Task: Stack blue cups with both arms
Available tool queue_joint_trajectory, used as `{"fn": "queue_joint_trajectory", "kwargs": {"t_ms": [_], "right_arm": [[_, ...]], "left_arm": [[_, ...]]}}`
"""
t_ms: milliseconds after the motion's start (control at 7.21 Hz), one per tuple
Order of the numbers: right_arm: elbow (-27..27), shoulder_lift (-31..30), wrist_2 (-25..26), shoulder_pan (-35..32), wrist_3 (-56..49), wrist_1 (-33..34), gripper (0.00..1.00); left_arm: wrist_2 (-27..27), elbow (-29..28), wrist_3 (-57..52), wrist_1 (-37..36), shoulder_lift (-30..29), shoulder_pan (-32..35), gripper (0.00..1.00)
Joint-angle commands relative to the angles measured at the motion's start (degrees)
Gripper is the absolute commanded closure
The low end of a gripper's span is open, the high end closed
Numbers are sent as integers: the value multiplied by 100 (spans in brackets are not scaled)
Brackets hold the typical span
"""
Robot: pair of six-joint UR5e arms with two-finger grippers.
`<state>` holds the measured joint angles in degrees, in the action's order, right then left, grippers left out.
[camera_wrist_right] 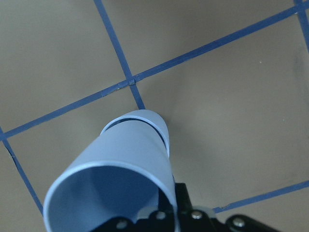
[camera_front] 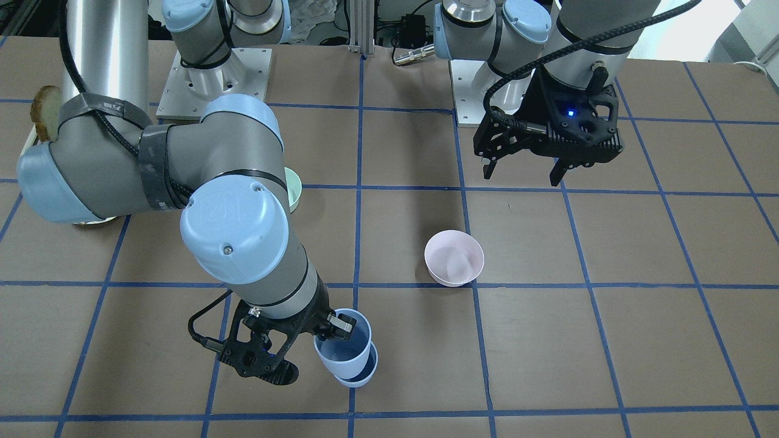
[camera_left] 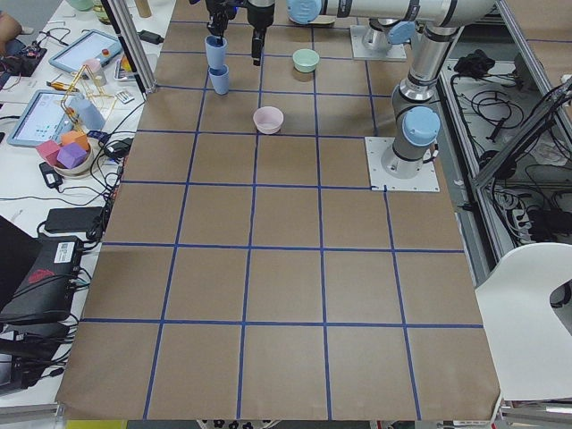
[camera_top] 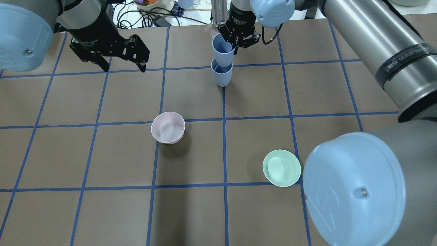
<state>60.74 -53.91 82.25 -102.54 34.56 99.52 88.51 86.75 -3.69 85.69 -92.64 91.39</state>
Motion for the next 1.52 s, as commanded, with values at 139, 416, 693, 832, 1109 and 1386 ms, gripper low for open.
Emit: {"fn": "queue_joint_trajectory", "kwargs": {"t_ms": [139, 416, 693, 832, 1109, 1386], "right_arm": [[-1, 64, 11, -135, 16, 6, 100], [-1, 91, 63, -126, -89, 32, 100], [25, 100, 11, -117, -2, 24, 85], [8, 91, 80, -117, -19, 24, 61], [-1, 73, 143, -100, -142, -29, 0], [-237, 3, 151, 49, -500, -203, 0]], "left_arm": [[0, 0, 0, 26, 18, -7, 0], [0, -17, 0, 26, 18, 2, 0], [0, -26, 0, 26, 18, 2, 0], [0, -18, 0, 26, 35, 2, 0], [0, 0, 0, 26, 44, -7, 0], [0, -9, 0, 26, 44, 2, 0]]}}
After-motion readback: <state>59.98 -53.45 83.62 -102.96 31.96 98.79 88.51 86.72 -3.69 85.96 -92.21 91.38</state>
